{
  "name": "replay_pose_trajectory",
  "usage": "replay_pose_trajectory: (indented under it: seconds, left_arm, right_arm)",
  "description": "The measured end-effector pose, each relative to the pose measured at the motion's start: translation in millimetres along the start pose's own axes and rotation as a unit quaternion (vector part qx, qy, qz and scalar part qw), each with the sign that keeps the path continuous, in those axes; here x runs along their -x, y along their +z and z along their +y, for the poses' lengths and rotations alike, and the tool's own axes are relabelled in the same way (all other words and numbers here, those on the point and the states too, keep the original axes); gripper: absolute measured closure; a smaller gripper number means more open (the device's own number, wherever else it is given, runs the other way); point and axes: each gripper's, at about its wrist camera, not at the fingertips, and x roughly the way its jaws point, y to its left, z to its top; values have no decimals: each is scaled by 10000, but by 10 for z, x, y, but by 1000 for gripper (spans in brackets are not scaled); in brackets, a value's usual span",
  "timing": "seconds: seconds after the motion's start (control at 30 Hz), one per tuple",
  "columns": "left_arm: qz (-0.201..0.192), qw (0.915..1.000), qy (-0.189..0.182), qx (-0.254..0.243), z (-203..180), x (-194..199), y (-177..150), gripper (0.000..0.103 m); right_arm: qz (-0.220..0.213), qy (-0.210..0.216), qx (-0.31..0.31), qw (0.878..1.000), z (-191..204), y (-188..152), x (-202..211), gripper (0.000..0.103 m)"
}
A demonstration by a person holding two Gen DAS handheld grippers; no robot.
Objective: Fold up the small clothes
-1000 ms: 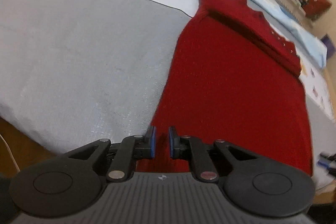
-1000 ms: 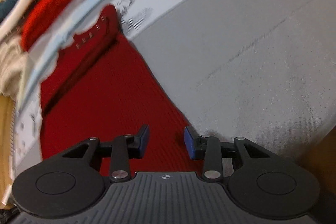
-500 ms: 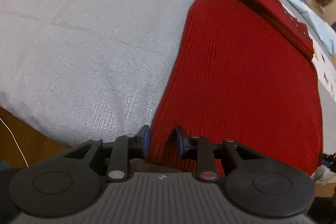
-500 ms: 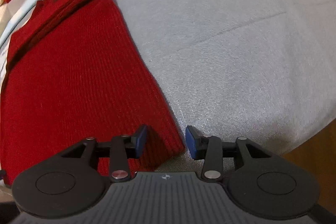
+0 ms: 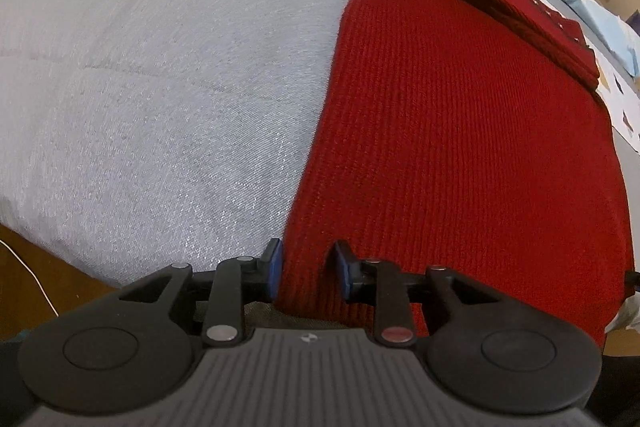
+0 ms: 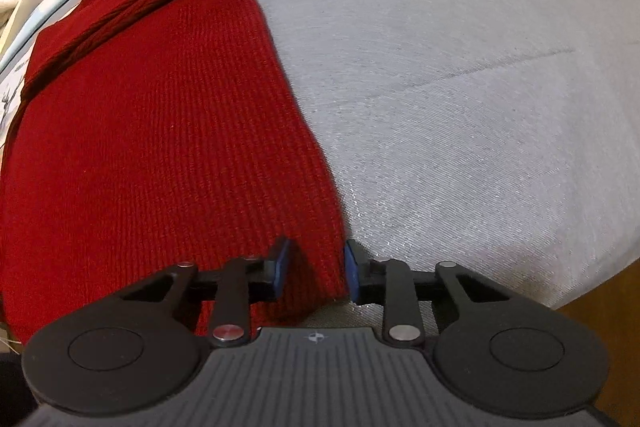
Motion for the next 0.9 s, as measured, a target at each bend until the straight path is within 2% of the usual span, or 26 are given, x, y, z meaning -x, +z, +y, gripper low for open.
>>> replay_pose_trajectory:
  seconds: [0.07,0.17,0.23,0.47,0.53,0.63,0.77,0.87,0.9]
  left_arm:
    - [-8,10000,15,-27,-22,-7,4,74]
    - [-6,10000,-54,-79,-54,-6,6,83]
    - [-6,9999,-48,-108,-68,-6,0,83]
    - [6,9999,-46,-166,-73,-39,17,83]
    - [-41,9998,-53,-206,-83,-32,13,90]
    - [-183,9995,-98,-230,-95,35,4,93]
    - [-227,9995,-230,-72,-49,81,1,93]
    - [-45,9995,-290,70,5,16,5,89]
    - [-3,9995,-307,90,14,0,5,87]
  right_arm:
    - [1,23,22,10000,-7,-1,3,76]
    - [-15,50,68,10000,4,-3,15,81]
    - [-47,85,69,9999,2,1,32,85]
    - [-39,66,-9,10000,-8,9,-1,84]
    - [-47,14,98,9999,32,5,-8,85]
    - [-165,-4,206,9997,70,-10,44,93]
    - [-461,198,4,9987,14,3,167,94]
    - [-352,121,-145,9992,-49,6,117,91]
    - [-262,99,-149,9995,-58,4,82,86]
